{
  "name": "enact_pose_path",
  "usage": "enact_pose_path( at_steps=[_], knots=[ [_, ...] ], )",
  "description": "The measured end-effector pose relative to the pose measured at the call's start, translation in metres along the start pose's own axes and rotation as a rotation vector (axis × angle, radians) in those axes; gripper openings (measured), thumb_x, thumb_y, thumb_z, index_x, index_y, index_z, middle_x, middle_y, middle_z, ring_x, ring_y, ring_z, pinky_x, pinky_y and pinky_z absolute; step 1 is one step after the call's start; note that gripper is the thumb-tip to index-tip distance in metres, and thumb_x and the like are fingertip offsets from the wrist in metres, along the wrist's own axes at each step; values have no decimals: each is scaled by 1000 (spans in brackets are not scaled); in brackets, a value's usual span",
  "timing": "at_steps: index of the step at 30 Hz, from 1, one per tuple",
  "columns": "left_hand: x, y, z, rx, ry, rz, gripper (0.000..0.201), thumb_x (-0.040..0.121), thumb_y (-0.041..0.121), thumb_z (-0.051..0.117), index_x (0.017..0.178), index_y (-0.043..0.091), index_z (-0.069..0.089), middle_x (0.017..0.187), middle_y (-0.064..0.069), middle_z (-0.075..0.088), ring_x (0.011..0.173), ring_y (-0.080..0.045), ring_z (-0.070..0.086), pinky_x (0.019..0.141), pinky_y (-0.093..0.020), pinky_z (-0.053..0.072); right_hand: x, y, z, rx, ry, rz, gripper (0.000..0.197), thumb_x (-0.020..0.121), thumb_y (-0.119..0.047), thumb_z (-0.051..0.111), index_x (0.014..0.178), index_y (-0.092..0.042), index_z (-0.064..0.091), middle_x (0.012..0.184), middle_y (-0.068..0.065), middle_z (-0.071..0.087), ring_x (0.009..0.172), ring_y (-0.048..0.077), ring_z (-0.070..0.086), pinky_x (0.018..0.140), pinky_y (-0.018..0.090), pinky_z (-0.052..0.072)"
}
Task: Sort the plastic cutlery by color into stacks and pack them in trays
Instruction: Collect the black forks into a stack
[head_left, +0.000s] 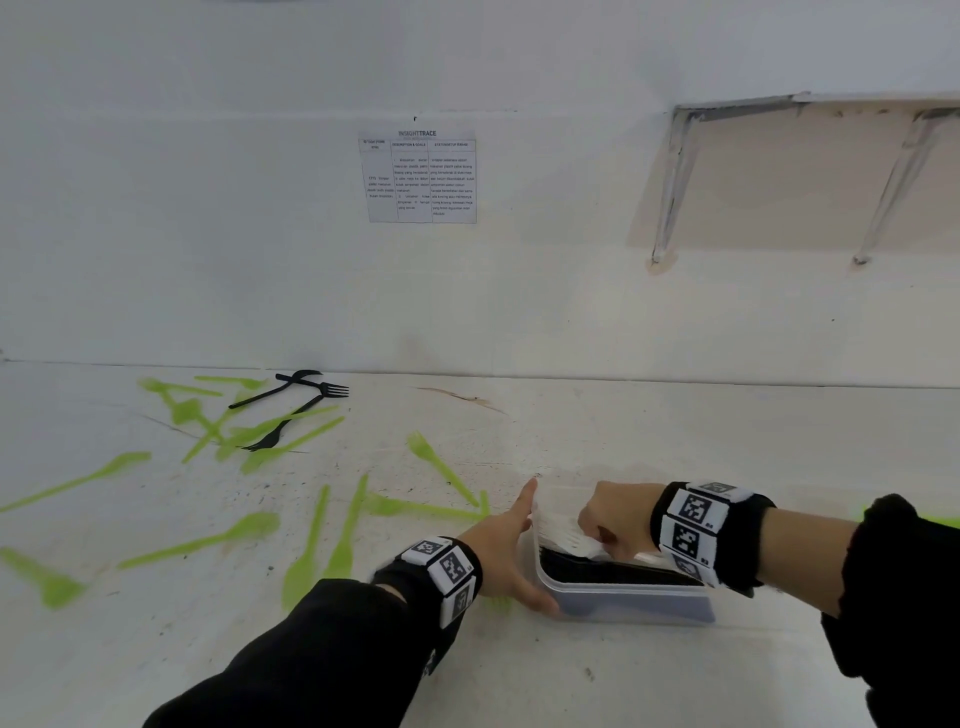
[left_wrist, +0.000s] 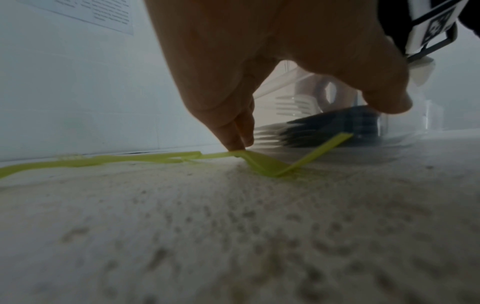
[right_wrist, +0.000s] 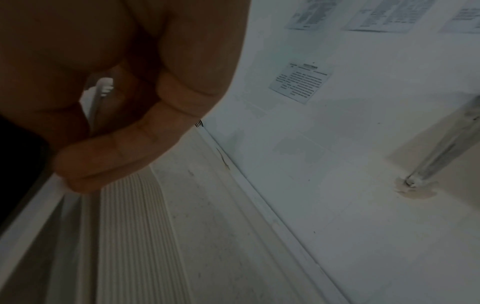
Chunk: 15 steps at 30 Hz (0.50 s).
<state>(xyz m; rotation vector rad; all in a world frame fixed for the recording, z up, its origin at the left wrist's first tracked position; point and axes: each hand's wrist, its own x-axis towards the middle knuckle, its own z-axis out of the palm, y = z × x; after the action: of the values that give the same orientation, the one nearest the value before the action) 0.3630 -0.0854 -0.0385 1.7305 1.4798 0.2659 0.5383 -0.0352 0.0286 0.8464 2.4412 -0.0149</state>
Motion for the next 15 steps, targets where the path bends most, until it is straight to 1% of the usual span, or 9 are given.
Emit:
enact_pose_path(
  at_steps=[2,4,6,7,9,11,13,14,15],
  knots=[
    [0,0,0,-3,-1,4,140,59,37,86,142,35,-27,151,5,32,138,-13,32,113,-33,31,2,0,1,9,5,35,23,87,-13,53,106,-1,60,85,9,51,87,26,51,48,20,26],
    [1,-1,0,2,-2,2,141,58,39,86,141,36,-28,152,4,32,138,-13,32,113,-34,31,3,1,1,36,18,52,17,84,-10,55,99,-4,61,70,1,44,80,19,45,46,15,23],
    [2,-2,1,5,3,1,142,56,41,87,140,39,-28,151,4,33,137,-13,34,111,-35,33,3,1,0,53,10,43,17,83,-8,57,99,-4,62,62,-7,34,71,16,43,46,12,22],
    [2,-2,1,5,5,2,143,56,41,87,140,39,-28,151,5,34,136,-13,35,111,-35,34,4,1,0,66,-5,33,20,82,-7,58,101,-2,63,62,-9,34,69,14,42,46,10,22],
    [2,-2,1,3,3,0,142,58,39,87,141,37,-28,151,5,33,137,-13,33,112,-33,32,4,0,1,59,-30,8,23,82,-7,59,103,2,63,63,-6,38,77,13,43,45,7,23],
    [1,-1,1,-4,-3,-1,141,59,39,87,141,36,-28,152,6,31,139,-13,31,112,-31,30,5,-3,3,29,-46,-13,23,84,-5,57,104,4,63,75,6,49,82,15,42,43,7,26],
    [0,-1,0,-5,-1,-4,142,58,39,87,141,37,-28,152,6,32,138,-13,32,111,-32,32,6,-4,5,36,-36,-21,22,85,-3,55,105,3,62,88,13,56,83,15,41,47,7,22],
    [0,-1,0,-2,2,-3,142,58,39,87,141,37,-28,151,6,32,138,-13,33,111,-32,32,6,-3,6,51,-22,-32,22,86,-3,54,105,3,62,84,7,57,83,14,41,48,6,21],
    [0,0,0,-1,4,-3,141,58,39,87,141,37,-28,151,6,33,137,-13,33,111,-32,32,6,-2,7,77,-8,-40,22,86,-3,53,105,2,62,74,-1,51,83,13,41,49,6,21]
  ],
)
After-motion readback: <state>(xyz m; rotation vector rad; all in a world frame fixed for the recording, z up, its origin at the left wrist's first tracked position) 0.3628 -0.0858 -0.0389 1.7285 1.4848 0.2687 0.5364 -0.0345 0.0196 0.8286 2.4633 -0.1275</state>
